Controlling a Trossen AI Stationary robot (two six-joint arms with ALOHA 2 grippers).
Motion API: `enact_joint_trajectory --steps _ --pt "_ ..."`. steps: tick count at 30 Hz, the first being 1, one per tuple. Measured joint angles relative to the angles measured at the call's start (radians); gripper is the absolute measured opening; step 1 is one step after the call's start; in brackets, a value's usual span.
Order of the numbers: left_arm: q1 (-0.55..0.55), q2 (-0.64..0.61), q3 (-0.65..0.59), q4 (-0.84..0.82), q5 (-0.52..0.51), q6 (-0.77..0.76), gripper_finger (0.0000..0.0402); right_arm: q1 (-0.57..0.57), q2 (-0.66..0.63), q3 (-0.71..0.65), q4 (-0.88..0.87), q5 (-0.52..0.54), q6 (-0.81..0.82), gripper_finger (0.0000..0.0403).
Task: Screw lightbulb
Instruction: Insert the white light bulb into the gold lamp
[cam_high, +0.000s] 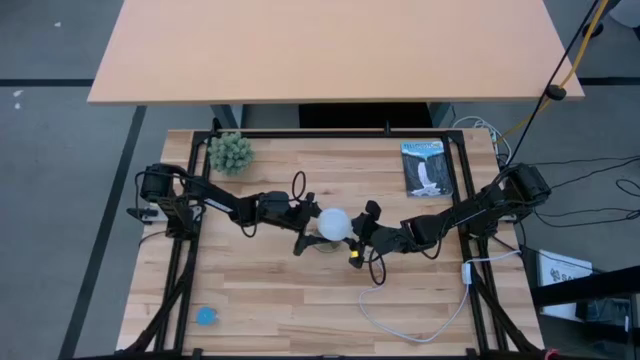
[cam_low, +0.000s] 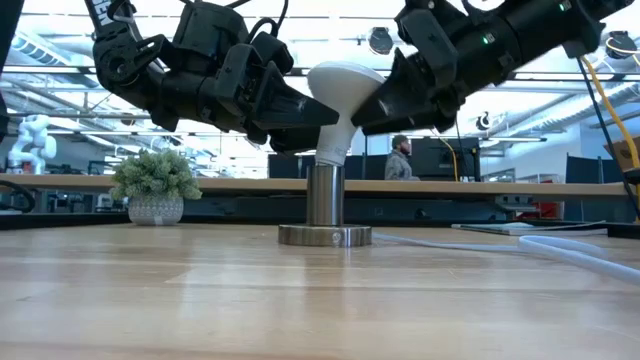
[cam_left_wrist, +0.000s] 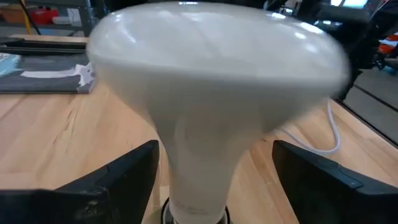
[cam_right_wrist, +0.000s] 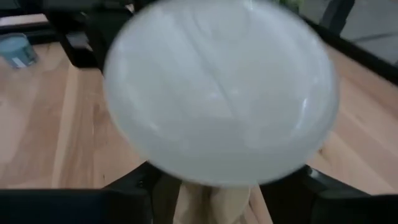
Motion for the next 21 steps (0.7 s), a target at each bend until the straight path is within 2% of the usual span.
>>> enact_joint_trajectory --steps 7,21 --pt "0.000 0.000 -0.001 0.010 0.001 0.006 0.0316 -0.002 0.000 0.045 -0.032 0.000 -0.088 0.0156" --pt "0.003 0.000 -0.001 0.026 0.003 -0.021 0.0316 0.006 -0.001 0.045 -0.231 0.004 0.118 0.0115"
